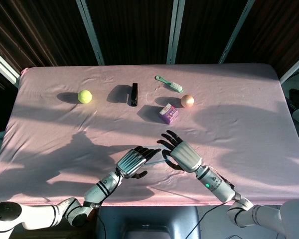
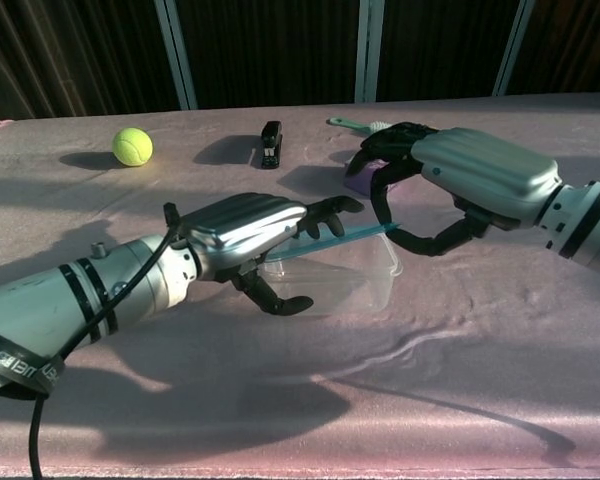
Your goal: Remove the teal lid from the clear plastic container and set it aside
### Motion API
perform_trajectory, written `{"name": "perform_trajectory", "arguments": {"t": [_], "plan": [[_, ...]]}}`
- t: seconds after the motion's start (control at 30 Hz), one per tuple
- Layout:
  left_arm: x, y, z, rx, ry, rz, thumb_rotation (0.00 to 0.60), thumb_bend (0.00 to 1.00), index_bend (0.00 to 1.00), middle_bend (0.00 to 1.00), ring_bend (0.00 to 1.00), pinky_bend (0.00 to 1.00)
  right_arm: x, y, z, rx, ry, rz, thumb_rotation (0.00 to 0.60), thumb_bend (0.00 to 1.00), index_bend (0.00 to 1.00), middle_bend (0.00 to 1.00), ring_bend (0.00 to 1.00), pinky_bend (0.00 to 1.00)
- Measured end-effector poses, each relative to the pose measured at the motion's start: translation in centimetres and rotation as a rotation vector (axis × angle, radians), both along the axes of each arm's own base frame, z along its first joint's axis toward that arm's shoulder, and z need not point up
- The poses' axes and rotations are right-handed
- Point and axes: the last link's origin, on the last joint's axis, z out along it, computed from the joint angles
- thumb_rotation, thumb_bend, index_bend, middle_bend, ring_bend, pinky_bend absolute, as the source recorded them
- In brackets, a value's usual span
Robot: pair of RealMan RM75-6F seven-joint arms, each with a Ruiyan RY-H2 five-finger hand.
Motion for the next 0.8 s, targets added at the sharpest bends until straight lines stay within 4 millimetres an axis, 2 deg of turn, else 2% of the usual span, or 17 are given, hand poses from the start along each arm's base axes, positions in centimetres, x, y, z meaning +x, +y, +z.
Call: {"name": "perform_trajectory", "arguments": {"t": [0.2,0.23,0.3,0.6,0.8], "plan": [[-0.2,0.1,0.4,-0.008,-0.042,0.008,0.6,0.29,0.0,0.13,0.07,0.1,-0.1,0.2,0.1,-0.033,-0.008,0.03,0.6,0.56,0.82,0.36,0.18,0.23],[-0.3,0.1,0.5,-0.004,-0.047,0.006,0.6,0.29,0.0,0.07,0.02,0.06,-0.1,0.3,0.1,-0.036,-0.008,0.034,0.6,0.57,0.82,0.36,0.19,0.24],[-0.4,0.3,0.7,0.007,-0.059,0.002,0.6,0.29,0.0,0.01,0.0,0.01,0.0,0.3,0.1,-0.039,-0.009,0.041,0.6,0.57,0.83,0.37,0.19,0.24],[-1.4,1.4,1.8,0.054,-0.119,0.037,0.6,0.29,0.0,0.0,0.0,0.0,-0.1,0.6,0.6,-0.086,-0.01,0.085,0.6,0.57,0.84,0.38,0.2,0.27],[-2.5,1.9,3.1,0.083,-0.134,0.056,0.6,0.29,0.0,0.0,0.0,0.0,-0.4,0.5,2.2,-0.146,-0.015,0.117,0.6,0.57,0.84,0.38,0.21,0.28]]}}
